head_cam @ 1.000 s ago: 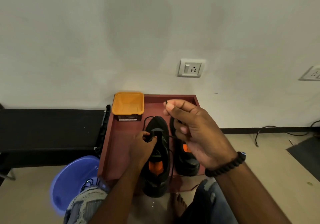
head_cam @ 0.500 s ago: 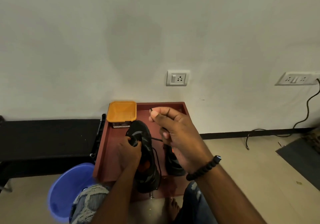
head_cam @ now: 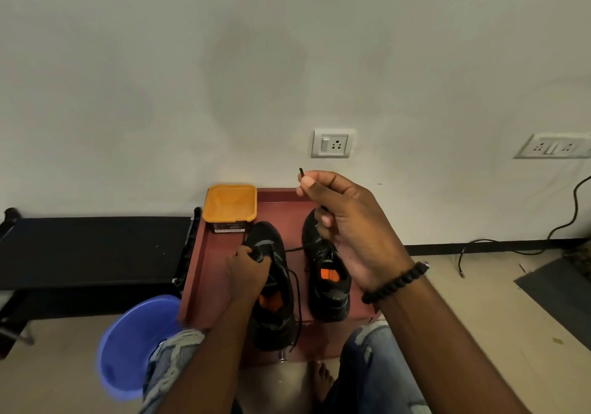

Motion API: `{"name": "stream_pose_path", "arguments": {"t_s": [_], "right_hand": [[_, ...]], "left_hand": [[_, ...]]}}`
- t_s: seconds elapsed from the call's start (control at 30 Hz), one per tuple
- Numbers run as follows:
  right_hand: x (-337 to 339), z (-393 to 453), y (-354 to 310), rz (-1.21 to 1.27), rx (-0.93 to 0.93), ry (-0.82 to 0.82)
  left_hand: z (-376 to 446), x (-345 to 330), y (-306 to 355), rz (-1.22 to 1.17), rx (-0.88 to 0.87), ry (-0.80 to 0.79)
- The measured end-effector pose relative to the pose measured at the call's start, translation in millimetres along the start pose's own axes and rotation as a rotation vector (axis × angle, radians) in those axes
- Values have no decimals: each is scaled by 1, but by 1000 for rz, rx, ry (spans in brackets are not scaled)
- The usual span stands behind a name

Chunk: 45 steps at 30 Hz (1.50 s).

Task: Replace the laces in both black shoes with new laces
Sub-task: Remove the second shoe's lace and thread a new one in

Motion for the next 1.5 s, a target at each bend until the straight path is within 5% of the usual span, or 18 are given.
{"name": "stream_pose_path", "arguments": {"t_s": [0.2, 0.73, 1.23, 1.5], "right_hand": [[-13, 3, -1, -56, 18, -6], [-17, -31, -36, 152, 54, -158], [18, 98, 213, -825, -100, -171], [10, 140, 270, -1076, -201, -252]], "left_hand": [[-6, 3, 5, 63, -18, -168], [-9, 5, 0, 52, -58, -126], [10, 9, 3, 57, -123, -137], [11, 18, 3, 12, -161, -101]]}}
Point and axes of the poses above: each hand's wrist, its own z-axis towards the middle knuckle, its own x-axis out of the back of the hand, y = z × x, the point moved 6 cm from there along z, towards the middle knuckle, and after that the axes turned 8 degrees about x, right-handed, at the moved point
